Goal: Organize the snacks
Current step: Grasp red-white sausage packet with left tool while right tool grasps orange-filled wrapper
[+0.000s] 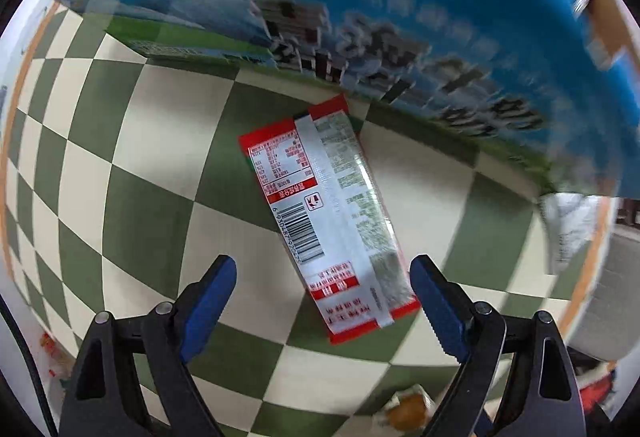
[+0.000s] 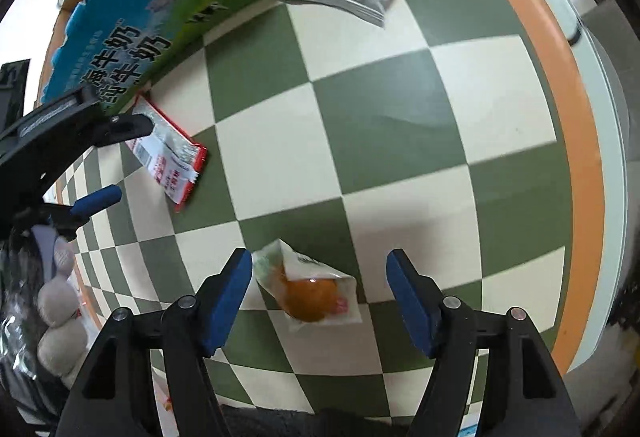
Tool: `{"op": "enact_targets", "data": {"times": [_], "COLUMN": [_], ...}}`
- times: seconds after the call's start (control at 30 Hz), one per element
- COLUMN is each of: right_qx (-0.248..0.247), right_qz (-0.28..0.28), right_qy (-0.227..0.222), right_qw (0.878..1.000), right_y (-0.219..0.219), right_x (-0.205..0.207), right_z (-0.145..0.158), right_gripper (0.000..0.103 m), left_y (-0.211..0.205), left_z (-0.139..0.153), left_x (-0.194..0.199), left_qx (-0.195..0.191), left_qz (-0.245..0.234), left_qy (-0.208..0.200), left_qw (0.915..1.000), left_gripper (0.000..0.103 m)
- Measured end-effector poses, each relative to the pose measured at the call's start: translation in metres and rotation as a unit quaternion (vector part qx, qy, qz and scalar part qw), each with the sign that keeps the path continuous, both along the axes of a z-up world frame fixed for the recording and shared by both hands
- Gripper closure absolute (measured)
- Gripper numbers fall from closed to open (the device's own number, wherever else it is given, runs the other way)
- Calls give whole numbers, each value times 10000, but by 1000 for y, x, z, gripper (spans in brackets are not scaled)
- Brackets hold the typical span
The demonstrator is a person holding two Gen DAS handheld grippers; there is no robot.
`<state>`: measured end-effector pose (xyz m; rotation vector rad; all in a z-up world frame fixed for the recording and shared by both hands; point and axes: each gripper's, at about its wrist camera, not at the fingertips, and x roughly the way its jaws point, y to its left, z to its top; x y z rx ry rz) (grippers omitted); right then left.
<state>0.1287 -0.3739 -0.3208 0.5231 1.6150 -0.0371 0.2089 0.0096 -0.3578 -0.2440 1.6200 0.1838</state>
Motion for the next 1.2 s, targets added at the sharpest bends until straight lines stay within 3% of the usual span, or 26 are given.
{"op": "enact_targets", "data": {"times": [0.27, 0.47, 0.6, 0.67, 0.8, 0.93, 1.1, 1.2], "right_qx": [-105, -11, -251, -451, -503, -477, -414, -304], "right_qz": [285, 648, 975, 1076, 1064, 1064, 1009, 945], "right_qy": [-42, 215, 397, 362, 149, 101, 190, 245], "right_qw": [9995, 9977, 9941, 9925, 9929, 9931, 9939, 9948], "right_y": [15, 38, 64, 69, 68, 66, 60, 57], "right_x": [4, 10, 6, 6, 6, 8, 11, 14], "right_z": [8, -5, -25, -30, -27, -23, -21, -21], "right_gripper": [31, 31, 32, 39, 43, 48, 48, 48], "left_y": [2, 21, 42, 51, 43, 32, 23, 33], "left_z": [-6, -3, 2, 1, -8, -22, -21, -22], "left_x": [-18, -34, -36, -28, -12, 0, -4, -11], "left_qx": [281, 326, -205, -499, -633, -422, -99, -47], "left_qz": [-502, -770, -341, -67, 299, 339, -202, -285], "left_qy": [74, 184, 261, 329, 424, 541, 432, 447], "left_qw": [9983, 9963, 9989, 9982, 9966, 9971, 9988, 9986], "left_gripper": [10, 10, 10, 10, 10, 10, 8, 8]}}
